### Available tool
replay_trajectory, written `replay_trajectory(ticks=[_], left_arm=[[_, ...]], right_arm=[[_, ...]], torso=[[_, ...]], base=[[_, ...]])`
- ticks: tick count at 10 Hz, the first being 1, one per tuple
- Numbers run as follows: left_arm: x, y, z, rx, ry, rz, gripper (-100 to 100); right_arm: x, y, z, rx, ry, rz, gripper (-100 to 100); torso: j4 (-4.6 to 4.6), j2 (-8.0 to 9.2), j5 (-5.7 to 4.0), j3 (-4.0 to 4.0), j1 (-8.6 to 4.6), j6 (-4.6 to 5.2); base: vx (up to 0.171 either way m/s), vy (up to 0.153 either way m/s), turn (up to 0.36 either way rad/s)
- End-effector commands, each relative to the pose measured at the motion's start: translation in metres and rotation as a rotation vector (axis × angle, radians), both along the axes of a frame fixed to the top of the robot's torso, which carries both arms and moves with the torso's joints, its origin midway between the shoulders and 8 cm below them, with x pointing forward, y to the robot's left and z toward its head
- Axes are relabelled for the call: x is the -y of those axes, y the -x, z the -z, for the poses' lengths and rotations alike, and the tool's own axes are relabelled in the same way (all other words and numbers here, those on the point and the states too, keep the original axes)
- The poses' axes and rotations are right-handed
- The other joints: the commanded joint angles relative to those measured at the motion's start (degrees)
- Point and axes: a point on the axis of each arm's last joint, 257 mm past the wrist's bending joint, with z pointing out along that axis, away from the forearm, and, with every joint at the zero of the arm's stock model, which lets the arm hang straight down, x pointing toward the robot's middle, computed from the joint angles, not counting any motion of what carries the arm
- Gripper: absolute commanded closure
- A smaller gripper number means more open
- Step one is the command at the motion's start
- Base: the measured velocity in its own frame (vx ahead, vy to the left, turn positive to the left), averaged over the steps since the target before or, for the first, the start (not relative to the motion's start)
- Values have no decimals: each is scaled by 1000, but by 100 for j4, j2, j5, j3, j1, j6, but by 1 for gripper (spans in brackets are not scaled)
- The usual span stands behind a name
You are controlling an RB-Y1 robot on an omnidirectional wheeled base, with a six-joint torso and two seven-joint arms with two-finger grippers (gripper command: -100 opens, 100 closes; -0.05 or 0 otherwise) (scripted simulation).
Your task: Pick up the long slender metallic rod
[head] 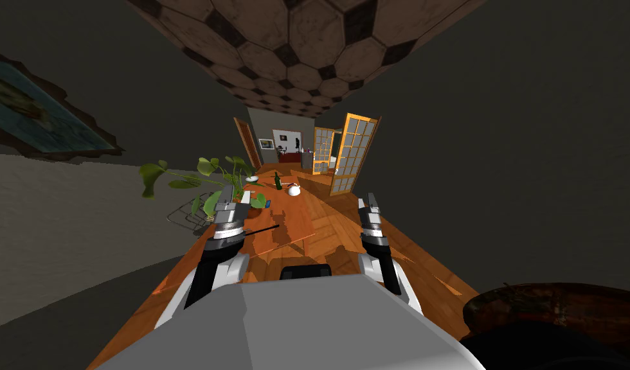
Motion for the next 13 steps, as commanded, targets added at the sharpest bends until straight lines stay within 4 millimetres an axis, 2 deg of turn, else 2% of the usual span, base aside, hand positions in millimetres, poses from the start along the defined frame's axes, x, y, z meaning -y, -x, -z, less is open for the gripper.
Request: replay_trajectory(ticks=[1, 2, 3, 6, 7, 8, 9, 10, 11, 12, 13], left_arm=[[0, -12, 13, -48, -12, 23, -100], [-1, -20, 22, -77, -11, 33, -100], [-1, -20, 22, -77, -11, 33, -100], [-10, -50, 58, -196, 9, 59, -100], [-10, -50, 58, -196, 9, 59, -100], [-14, -61, 73, -244, 20, 65, -100], [-14, -61, 73, -244, 20, 65, -100], [-19, -72, 88, -294, 33, 71, -100], [-19, -73, 89, -296, 34, 71, -100], [-24, -84, 106, -351, 48, 75, -100], [-24, -84, 106, -351, 48, 75, -100]], right_arm=[[0, 0, 0, 0, 0, 0, 0], [0, 0, 0, 0, 0, 0, 0], [0, 0, 0, 0, 0, 0, 0], [0, 0, 0, 0, 0, 0, 0], [0, 0, 0, 0, 0, 0, 0], [0, 0, 0, 0, 0, 0, 0], [0, 0, 0, 0, 0, 0, 0], [0, 0, 0, 0, 0, 0, 0], [0, 0, 0, 0, 0, 0, 0], [0, 0, 0, 0, 0, 0, 0], [0, 0, 0, 0, 0, 0, 0]], torso=[[0, 0, 0, 0, 0, 0], [0, 3, 2, 2, 8, 1], [1, 6, 3, 3, 15, 1], [1, 5, 3, 3, 15, 2], [2, 10, 4, 5, 18, 1], [2, 10, 4, 6, 15, -1], [2, 8, 3, 4, 14, 1], [1, 5, 3, 3, 11, -1], [1, 6, 3, 3, 13, 1], [1, 7, 3, 4, 11, -1], [2, 8, 4, 4, 15, 1]], base=[[-11, 15, -79], [-23, 36, -80], [-20, 31, -28], [-24, 33, -90], [-29, 33, -31], [-19, 31, -69], [-17, 23, -40], [-20, 30, -73], [-23, 25, -55], [-31, 31, -73], [-31, 31, -54]])
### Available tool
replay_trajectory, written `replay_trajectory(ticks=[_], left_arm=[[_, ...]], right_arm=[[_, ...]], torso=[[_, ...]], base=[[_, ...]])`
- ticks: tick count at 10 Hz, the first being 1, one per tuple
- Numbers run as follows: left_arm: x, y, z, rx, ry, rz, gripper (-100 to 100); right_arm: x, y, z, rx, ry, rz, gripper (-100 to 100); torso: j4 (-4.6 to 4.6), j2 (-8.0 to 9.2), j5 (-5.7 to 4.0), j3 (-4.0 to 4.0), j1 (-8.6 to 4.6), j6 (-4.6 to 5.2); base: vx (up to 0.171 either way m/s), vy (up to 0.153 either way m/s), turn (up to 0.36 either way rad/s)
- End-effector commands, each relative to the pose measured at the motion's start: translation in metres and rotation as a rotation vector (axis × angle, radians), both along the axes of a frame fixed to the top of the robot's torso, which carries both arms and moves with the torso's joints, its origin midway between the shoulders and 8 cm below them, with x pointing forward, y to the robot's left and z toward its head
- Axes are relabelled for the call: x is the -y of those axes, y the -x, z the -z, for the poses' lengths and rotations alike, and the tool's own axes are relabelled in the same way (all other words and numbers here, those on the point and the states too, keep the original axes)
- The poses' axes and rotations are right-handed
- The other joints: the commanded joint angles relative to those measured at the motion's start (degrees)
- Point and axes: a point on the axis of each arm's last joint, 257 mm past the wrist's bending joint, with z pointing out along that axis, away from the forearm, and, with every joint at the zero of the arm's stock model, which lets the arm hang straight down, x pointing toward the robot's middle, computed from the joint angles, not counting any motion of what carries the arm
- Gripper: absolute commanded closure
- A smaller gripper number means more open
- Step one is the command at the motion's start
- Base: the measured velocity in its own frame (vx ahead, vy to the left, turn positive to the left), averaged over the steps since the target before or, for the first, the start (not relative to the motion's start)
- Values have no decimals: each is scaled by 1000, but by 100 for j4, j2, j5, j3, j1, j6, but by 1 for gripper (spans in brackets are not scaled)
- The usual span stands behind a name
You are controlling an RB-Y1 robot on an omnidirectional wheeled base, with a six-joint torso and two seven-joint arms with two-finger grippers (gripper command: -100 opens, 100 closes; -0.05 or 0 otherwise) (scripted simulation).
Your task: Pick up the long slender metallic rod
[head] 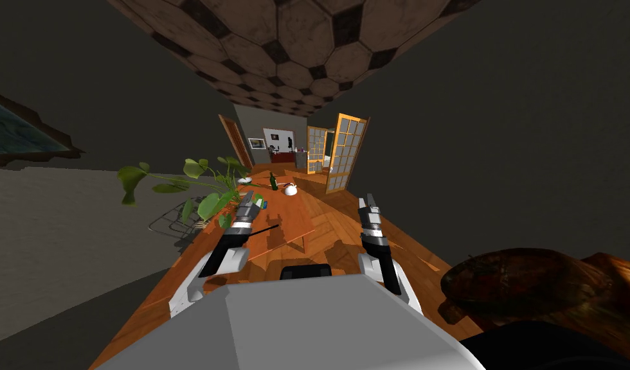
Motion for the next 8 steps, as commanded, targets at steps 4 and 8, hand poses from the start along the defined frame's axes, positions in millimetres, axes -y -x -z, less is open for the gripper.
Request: replay_trajectory(ticks=[4, 8], left_arm=[[-21, -35, 55, -179, 47, 2, -100], [-37, -54, 94, -303, 82, -6, -100]], right_arm=[[0, 0, 0, 0, 0, 0, 0], [0, 0, 0, 0, 0, 0, 0]], torso=[[0, 1, 2, 0, 7, -1], [0, -2, 1, -1, 2, -1]], base=[[-35, 43, -107], [-32, 36, -82]])
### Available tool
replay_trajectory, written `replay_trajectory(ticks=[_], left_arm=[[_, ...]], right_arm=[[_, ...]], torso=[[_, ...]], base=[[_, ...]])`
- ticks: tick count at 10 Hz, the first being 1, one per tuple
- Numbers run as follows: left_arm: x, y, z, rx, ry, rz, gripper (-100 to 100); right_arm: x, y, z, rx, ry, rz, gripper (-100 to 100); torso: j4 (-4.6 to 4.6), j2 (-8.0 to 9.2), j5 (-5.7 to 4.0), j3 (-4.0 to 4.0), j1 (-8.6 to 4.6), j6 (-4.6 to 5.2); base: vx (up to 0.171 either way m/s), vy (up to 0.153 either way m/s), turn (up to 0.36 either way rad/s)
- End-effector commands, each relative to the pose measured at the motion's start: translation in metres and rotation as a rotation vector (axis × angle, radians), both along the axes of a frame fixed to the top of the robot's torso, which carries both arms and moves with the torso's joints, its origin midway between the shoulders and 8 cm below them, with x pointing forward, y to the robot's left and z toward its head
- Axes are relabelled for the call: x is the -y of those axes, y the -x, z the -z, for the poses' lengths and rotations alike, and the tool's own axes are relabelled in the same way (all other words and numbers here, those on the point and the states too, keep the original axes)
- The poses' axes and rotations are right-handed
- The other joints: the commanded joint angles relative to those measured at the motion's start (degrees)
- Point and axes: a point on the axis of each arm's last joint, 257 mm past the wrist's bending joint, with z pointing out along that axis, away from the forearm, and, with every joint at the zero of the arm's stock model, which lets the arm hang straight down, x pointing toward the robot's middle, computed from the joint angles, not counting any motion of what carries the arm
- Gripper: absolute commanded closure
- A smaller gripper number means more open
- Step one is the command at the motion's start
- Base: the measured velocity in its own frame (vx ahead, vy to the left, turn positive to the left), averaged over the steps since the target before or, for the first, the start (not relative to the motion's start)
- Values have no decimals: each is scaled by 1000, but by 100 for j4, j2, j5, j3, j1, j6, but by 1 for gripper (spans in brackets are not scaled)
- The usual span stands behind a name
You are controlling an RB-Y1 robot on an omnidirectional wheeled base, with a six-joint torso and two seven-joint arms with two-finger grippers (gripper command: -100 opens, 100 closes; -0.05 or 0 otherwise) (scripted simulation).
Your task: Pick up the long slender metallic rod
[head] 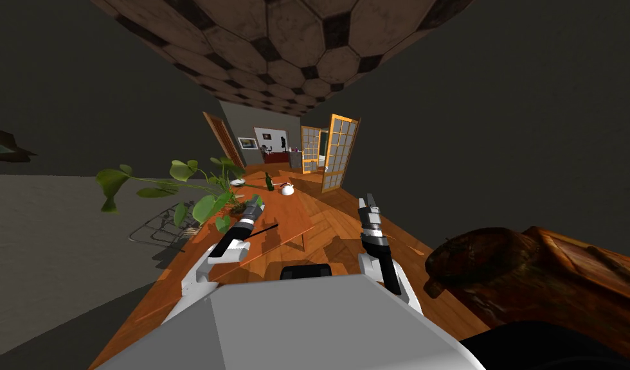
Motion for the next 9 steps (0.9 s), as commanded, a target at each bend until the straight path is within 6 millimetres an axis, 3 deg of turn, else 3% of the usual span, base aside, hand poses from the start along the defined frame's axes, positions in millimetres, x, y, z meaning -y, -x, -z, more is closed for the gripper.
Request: replay_trajectory(ticks=[1, 4, 9], left_arm=[[-6, -5, 13, -49, 10, -5, -100], [-24, -19, 48, -161, 46, -19, -100], [-47, -27, 97, -325, 88, -50, -100]], right_arm=[[0, 0, 0, 0, 0, 0, 0], [0, 0, 0, 0, 0, 0, 0], [0, 0, 0, 0, 0, 0, 0]], torso=[[0, 0, 0, 0, 0, 0], [0, -1, 0, 0, 0, -2], [-1, -3, 0, -1, 0, -1]], base=[[-24, 33, -72], [-32, 39, -114], [-28, 35, -88]])
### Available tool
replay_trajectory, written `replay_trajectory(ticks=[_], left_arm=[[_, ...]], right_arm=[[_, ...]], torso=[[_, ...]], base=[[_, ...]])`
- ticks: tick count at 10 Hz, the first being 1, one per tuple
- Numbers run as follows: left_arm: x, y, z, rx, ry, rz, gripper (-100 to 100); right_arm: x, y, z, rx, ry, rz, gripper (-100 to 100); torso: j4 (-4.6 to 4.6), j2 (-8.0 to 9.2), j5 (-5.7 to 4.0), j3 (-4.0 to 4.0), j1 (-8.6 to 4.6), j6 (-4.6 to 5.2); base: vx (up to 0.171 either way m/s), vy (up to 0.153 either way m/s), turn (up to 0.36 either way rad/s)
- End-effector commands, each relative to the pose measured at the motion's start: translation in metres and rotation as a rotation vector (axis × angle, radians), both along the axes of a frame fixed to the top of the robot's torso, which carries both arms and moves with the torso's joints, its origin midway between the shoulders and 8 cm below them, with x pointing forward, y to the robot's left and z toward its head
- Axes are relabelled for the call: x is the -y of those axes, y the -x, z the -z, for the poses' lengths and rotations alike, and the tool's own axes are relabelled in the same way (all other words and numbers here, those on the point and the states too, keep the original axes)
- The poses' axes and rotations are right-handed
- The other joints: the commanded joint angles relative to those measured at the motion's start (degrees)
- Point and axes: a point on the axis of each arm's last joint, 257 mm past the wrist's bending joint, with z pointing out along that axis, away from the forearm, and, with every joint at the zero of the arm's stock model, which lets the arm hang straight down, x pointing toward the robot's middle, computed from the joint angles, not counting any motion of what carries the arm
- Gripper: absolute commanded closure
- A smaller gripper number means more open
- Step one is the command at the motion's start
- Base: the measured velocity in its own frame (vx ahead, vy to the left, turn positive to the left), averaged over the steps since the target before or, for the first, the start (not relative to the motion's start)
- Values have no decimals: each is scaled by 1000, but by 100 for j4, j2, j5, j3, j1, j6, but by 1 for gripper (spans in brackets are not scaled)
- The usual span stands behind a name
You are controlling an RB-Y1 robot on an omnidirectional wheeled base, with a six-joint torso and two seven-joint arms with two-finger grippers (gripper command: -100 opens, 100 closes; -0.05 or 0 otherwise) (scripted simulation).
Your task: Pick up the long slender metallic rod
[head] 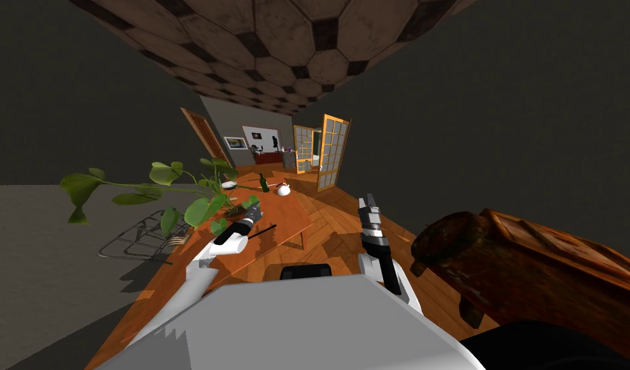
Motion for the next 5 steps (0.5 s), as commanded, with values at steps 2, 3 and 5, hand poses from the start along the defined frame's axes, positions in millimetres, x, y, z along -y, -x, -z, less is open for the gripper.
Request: replay_trajectory(ticks=[2, 3, 5], left_arm=[[-13, -2, 27, -91, 26, -22, -100], [-24, -4, 40, -134, 48, -38, -100], [-34, -5, 55, -195, 72, -54, -100]], right_arm=[[0, 0, 0, 0, 0, 0, 0], [0, 0, 0, 0, 0, 0, 0], [0, 0, 0, 0, 0, 0, 0]], torso=[[0, 3, 0, 1, 0, 3], [0, 1, 0, 1, 0, 0], [-2, -7, 0, -4, -3, 0]], base=[[-35, 35, -117], [-10, 33, -74], [0, 21, -84]])
